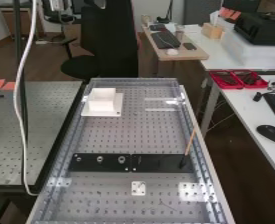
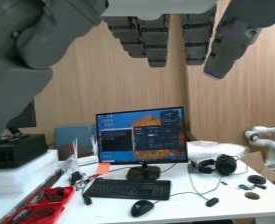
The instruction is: Grab the drill bit and place it in the clear container
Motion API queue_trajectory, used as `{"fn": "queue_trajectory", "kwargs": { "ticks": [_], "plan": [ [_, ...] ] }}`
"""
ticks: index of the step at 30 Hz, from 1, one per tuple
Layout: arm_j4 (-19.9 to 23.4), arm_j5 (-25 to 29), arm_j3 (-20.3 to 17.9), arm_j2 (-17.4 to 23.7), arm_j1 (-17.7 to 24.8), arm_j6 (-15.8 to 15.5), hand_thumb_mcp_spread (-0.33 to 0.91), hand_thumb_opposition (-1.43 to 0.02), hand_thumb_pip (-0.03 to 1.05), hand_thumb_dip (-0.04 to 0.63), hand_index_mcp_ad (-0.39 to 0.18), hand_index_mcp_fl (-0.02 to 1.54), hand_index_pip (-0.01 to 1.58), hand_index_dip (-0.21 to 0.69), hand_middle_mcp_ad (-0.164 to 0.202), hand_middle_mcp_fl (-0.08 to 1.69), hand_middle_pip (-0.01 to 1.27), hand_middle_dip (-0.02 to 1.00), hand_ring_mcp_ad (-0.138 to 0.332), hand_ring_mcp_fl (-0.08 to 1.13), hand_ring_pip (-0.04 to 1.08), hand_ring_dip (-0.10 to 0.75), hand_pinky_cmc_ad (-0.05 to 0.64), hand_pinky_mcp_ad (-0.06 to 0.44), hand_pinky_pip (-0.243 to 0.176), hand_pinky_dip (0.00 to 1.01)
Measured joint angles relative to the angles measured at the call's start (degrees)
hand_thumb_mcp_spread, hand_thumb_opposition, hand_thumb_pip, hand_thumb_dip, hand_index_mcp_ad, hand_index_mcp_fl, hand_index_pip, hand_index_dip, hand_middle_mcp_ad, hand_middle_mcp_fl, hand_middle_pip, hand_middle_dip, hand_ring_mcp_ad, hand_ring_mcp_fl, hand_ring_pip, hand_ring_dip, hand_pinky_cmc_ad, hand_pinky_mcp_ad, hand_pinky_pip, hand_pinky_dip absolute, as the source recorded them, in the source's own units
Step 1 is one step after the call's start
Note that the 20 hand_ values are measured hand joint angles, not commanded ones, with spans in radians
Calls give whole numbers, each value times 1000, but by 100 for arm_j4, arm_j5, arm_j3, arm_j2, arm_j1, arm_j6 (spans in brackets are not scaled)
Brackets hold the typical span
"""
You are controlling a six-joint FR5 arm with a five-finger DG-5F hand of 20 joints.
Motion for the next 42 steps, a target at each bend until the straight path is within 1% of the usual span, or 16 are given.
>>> {"fn": "queue_trajectory", "kwargs": {
  "ticks": [9,14,16,27,42],
  "plan": [
    [12,-22,-3,-10,-23,1,171,-735,113,12,145,44,87,-110,161,16,154,37,267,47,96,-17,461,281,-124,298],
    [129,-33,-99,-8,-34,12,171,-735,113,12,145,44,87,-110,161,16,152,33,267,47,99,-17,461,281,-124,305],
    [225,-34,-193,-7,-35,18,171,-735,113,12,145,44,87,-110,161,16,152,33,267,47,96,-17,461,293,-124,305],
    [701,147,-696,-18,15,122,171,-735,113,12,147,44,87,-110,164,19,152,33,267,47,96,-17,461,291,-124,305],
    [1127,514,-1144,-48,88,336,171,-735,113,12,150,44,87,-110,166,16,152,33,267,47,96,-17,461,291,-124,305]
  ]
}}
